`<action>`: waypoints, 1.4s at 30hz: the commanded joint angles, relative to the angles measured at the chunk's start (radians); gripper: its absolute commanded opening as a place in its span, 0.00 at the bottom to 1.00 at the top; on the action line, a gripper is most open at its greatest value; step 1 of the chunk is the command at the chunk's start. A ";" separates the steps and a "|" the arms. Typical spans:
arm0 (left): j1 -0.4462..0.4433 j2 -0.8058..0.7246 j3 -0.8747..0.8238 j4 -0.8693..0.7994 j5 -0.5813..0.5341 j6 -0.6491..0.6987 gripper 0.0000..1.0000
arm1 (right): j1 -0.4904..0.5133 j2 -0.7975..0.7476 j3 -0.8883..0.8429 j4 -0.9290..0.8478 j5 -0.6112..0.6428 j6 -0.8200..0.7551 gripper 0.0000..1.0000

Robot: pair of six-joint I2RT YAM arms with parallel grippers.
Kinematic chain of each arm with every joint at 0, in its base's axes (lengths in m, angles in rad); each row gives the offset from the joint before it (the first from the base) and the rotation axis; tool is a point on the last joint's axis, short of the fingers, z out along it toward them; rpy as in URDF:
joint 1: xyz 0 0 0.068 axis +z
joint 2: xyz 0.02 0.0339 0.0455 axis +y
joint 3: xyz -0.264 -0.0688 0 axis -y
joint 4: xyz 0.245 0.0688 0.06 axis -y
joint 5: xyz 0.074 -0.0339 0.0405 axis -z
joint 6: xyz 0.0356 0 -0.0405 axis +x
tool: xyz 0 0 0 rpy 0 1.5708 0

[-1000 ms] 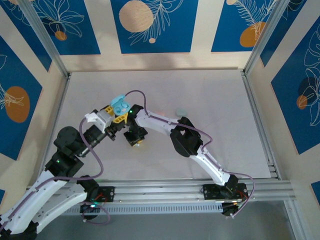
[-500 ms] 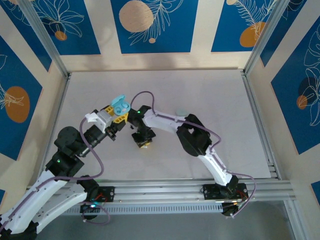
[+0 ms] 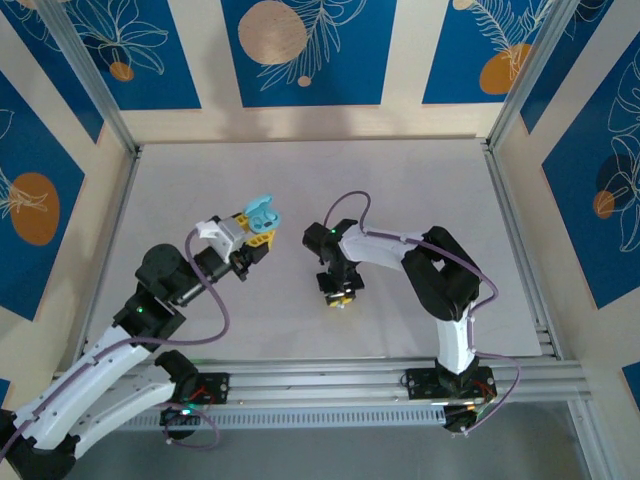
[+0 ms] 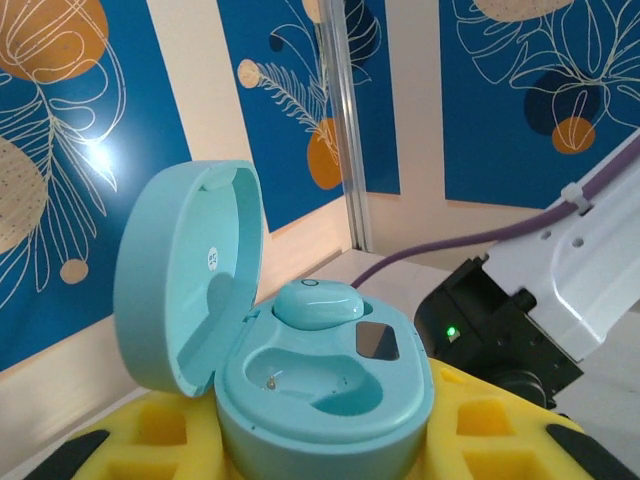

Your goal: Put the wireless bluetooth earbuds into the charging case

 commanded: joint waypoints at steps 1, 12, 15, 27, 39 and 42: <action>-0.005 -0.004 0.004 0.064 0.029 -0.018 0.20 | 0.002 0.000 -0.011 0.034 -0.009 0.038 0.23; -0.004 0.004 0.001 0.067 0.027 -0.021 0.20 | 0.014 0.025 0.028 -0.004 0.039 0.000 0.29; -0.005 0.005 0.000 0.067 0.026 -0.023 0.20 | 0.013 0.026 0.032 -0.005 0.038 0.012 0.29; -0.004 0.005 -0.003 0.062 0.023 -0.024 0.20 | 0.014 0.026 0.028 0.002 0.027 0.022 0.21; -0.005 0.062 -0.029 0.086 0.092 -0.023 0.20 | -0.083 -0.431 -0.058 0.177 -0.270 0.067 0.19; -0.005 0.105 -0.056 0.149 0.145 -0.031 0.20 | -0.168 -0.597 -0.111 0.302 -0.471 0.124 0.20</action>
